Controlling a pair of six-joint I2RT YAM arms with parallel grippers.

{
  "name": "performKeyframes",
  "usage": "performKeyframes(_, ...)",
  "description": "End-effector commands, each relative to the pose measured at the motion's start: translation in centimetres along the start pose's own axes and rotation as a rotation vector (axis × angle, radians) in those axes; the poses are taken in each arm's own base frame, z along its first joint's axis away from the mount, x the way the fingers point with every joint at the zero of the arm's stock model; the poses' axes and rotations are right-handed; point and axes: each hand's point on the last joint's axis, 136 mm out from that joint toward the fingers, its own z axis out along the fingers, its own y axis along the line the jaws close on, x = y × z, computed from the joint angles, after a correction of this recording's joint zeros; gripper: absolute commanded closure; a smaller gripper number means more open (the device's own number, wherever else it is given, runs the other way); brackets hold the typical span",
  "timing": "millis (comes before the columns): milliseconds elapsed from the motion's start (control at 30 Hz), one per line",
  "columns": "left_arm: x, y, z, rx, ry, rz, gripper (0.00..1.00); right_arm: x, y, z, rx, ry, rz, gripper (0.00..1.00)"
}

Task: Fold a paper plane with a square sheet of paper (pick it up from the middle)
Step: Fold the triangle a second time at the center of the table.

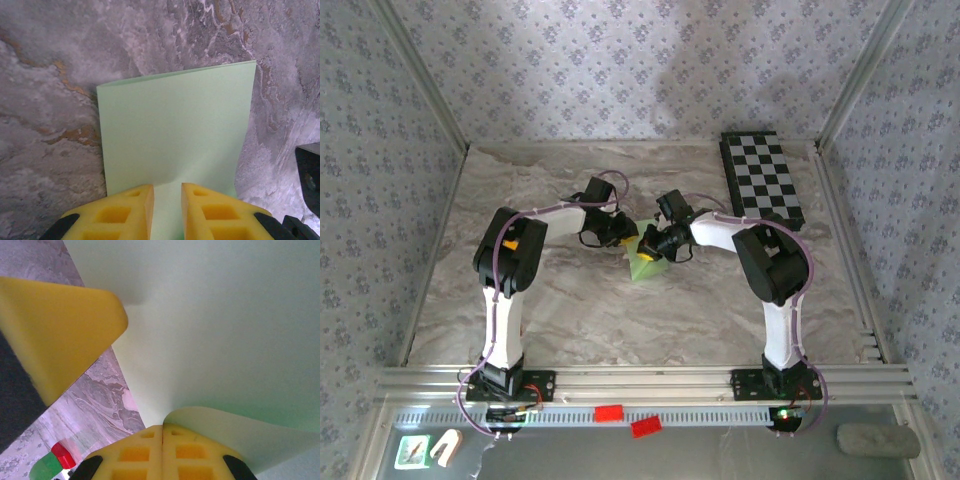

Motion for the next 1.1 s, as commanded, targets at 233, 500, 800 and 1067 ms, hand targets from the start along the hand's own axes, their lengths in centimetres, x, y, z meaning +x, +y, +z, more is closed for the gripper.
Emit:
performKeyframes(233,2.45,2.99,1.85,-0.079,0.08,-0.047,0.76,0.56,-1.5,0.39,0.054,0.029,0.006,1.0)
performKeyframes(500,2.43,3.01,1.81,-0.081,0.078,-0.048,0.76,0.37,-1.4,0.57,0.049,0.029,0.007,0.99)
performKeyframes(800,2.32,2.9,1.74,-0.081,0.075,-0.047,0.76,0.03,-0.75,0.43,0.016,0.015,0.006,1.0)
performKeyframes(1067,2.39,2.97,1.75,-0.083,0.077,-0.048,0.76,-0.22,-0.79,0.37,0.006,0.006,0.016,1.0)
